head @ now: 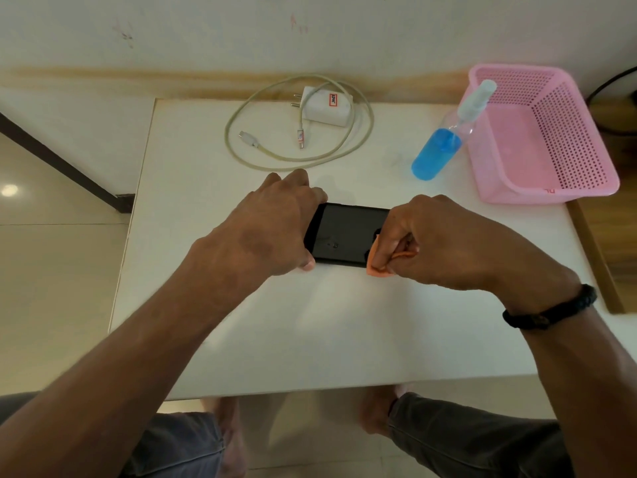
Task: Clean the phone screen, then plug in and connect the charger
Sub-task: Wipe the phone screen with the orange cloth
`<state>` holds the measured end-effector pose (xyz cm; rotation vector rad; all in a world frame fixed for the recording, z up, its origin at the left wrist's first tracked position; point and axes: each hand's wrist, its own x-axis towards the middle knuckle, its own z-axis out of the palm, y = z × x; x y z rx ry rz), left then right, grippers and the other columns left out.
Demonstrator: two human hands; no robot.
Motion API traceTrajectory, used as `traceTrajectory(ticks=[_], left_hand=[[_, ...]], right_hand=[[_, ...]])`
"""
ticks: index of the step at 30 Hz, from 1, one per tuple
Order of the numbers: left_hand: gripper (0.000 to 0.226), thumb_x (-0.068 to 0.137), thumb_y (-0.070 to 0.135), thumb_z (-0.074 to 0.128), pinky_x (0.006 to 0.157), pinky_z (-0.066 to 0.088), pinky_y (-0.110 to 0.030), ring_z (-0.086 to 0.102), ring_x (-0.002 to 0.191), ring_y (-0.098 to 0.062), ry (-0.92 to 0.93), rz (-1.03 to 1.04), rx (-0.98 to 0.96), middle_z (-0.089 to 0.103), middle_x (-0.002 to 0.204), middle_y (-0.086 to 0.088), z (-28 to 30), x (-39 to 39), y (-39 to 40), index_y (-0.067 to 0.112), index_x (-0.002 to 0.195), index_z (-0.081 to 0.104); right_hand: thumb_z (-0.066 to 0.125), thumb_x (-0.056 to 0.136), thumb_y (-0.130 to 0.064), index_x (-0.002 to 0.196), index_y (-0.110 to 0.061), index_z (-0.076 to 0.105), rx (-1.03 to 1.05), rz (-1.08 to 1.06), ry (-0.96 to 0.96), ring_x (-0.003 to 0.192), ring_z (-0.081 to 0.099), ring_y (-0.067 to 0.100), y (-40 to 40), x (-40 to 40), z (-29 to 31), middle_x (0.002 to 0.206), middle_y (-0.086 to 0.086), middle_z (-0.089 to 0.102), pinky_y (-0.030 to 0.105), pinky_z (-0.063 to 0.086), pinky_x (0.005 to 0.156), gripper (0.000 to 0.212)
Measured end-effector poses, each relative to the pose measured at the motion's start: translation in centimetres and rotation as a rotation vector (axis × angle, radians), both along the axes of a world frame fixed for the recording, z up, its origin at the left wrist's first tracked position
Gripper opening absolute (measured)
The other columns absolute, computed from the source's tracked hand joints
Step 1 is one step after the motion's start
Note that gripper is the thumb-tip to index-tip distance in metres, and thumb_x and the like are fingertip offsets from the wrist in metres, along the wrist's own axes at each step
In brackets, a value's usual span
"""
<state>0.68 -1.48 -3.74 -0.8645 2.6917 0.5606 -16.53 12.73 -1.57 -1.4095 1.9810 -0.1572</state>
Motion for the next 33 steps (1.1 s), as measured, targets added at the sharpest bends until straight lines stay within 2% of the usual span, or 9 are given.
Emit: traceTrajectory(ticks=[4,10,14,16,19,22,28,31,33], left_hand=[[0.07,0.071,0.036,0.09,0.093,0.053,-0.045,0.046,0.114,-0.022,-0.005,-0.001,0.007,0.047,0.118,0.004,0.1,-0.1,0.0,0.024,0.131,0.057],[0.075,0.073,0.039,0.089,0.088,0.051,-0.039,0.046,0.118,-0.022,-0.025,-0.014,-0.01,0.046,0.121,0.005,0.2,-0.2,0.0,0.027,0.137,0.053],[0.074,0.073,0.042,0.088,0.089,0.053,-0.04,0.046,0.114,-0.022,-0.03,-0.012,-0.024,0.046,0.12,0.005,0.1,-0.1,0.0,0.027,0.136,0.054],[0.072,0.072,0.042,0.088,0.086,0.052,-0.038,0.046,0.112,-0.021,-0.026,-0.005,-0.03,0.046,0.118,0.005,0.0,-0.1,0.1,0.027,0.134,0.055],[0.07,0.071,0.043,0.089,0.077,0.043,-0.033,0.044,0.106,-0.02,-0.018,0.009,-0.031,0.047,0.115,0.005,-0.2,0.0,0.2,0.027,0.131,0.057],[0.07,0.07,0.042,0.09,0.075,0.04,-0.032,0.043,0.103,-0.019,-0.008,0.019,-0.039,0.047,0.116,0.005,-0.5,-0.1,0.3,0.027,0.13,0.058],[0.086,0.064,0.05,0.092,0.088,0.051,-0.037,0.051,0.11,-0.021,0.061,0.109,0.045,0.047,0.122,0.001,-0.4,1.1,0.2,0.029,0.139,0.055],[0.102,0.064,0.051,0.092,0.095,0.048,-0.035,0.054,0.117,-0.024,0.101,0.175,0.066,0.048,0.13,-0.001,-0.7,1.7,0.9,0.018,0.147,0.043],[0.111,0.065,0.046,0.093,0.095,0.046,-0.036,0.053,0.118,-0.024,0.173,0.208,0.097,0.049,0.13,-0.001,-0.9,2.2,1.4,0.022,0.154,0.032]], right_hand=[[0.082,0.084,-0.015,0.092,-0.03,0.084,0.025,-0.069,0.01,0.085,0.069,0.005,0.6,-1.0,0.3,0.093,-0.019,0.073,0.018,0.057,0.078,0.018],[0.085,0.083,-0.024,0.095,-0.026,0.082,-0.035,-0.238,0.144,0.081,0.068,0.008,0.7,-2.3,-0.1,0.089,-0.009,0.074,0.019,0.052,0.067,0.012],[0.08,0.088,-0.023,0.093,-0.023,0.079,-0.162,-0.303,0.258,0.068,0.059,0.001,0.3,-2.0,-0.9,0.08,-0.011,0.068,0.005,0.034,0.059,0.005],[0.078,0.09,-0.025,0.092,-0.021,0.079,-0.235,-0.348,0.277,0.068,0.061,0.004,-0.1,-1.4,-1.3,0.082,-0.006,0.071,0.004,0.035,0.062,0.005],[0.074,0.095,-0.027,0.098,-0.018,0.079,-0.296,-0.421,0.302,0.084,0.069,0.014,-0.7,-0.3,-1.7,0.092,-0.001,0.073,0.017,0.049,0.081,0.012],[0.068,0.098,-0.028,0.104,-0.014,0.079,-0.323,-0.443,0.337,0.088,0.07,0.019,-1.1,0.8,-1.9,0.1,0.005,0.075,0.024,0.053,0.088,0.019],[0.062,0.1,-0.026,0.103,-0.008,0.07,-0.227,-0.435,0.335,0.072,0.055,0.019,-3.3,2.7,-1.9,0.093,0.011,0.066,0.025,0.044,0.069,0.021],[0.065,0.098,-0.022,0.096,-0.007,0.067,-0.215,-0.417,0.284,0.066,0.053,0.018,-4.8,4.5,-1.9,0.093,0.013,0.064,0.026,0.044,0.062,0.015],[0.066,0.097,-0.022,0.099,-0.008,0.068,-0.201,-0.399,0.27,0.071,0.056,0.019,-5.5,5.5,-1.8,0.095,0.01,0.065,0.027,0.046,0.062,0.014]])
